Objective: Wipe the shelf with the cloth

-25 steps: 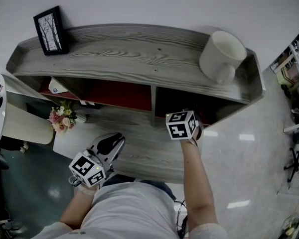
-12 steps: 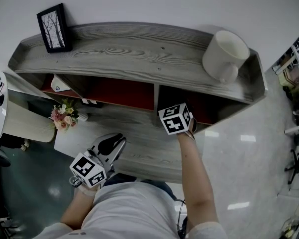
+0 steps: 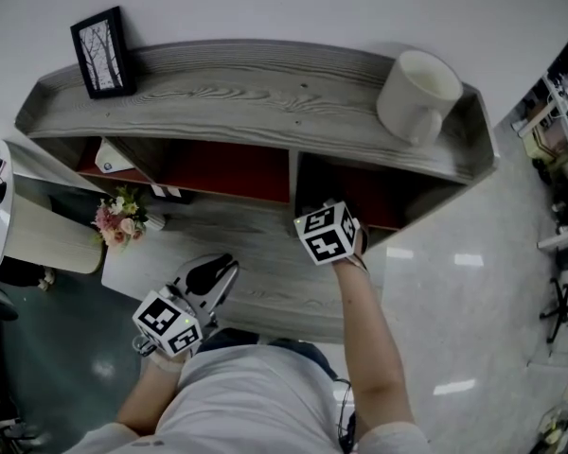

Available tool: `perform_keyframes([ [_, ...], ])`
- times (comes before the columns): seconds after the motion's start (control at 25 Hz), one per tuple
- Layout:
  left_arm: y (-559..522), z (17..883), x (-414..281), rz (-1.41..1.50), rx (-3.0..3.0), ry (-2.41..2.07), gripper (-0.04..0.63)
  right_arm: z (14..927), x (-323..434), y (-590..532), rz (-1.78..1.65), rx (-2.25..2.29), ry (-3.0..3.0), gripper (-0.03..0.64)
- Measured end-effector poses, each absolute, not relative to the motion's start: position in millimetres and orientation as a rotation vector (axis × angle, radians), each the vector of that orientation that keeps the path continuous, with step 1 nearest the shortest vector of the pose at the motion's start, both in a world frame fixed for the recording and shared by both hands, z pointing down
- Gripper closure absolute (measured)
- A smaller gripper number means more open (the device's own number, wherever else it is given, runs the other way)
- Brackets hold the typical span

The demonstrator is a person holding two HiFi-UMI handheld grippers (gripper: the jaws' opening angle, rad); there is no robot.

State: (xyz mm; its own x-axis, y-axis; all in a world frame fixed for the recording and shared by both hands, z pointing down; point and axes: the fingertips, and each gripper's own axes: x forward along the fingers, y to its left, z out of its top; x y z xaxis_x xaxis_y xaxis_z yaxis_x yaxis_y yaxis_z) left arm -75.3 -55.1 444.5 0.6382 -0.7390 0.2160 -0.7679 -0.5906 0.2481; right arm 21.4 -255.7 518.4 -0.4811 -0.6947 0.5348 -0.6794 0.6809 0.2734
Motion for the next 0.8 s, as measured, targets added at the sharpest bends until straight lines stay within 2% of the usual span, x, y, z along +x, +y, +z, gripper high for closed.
perform_keyframes([
  [0.48,-53,442,-66,0.129,2.587,-1.135,0.543,516,24,-212,0.041,1.150,-2.281,0.545],
  [0.8,-54,442,-56,0.129,2.610,-1.086,0.543,522,80,-216,0.053,1.324,-2.126,0.545],
])
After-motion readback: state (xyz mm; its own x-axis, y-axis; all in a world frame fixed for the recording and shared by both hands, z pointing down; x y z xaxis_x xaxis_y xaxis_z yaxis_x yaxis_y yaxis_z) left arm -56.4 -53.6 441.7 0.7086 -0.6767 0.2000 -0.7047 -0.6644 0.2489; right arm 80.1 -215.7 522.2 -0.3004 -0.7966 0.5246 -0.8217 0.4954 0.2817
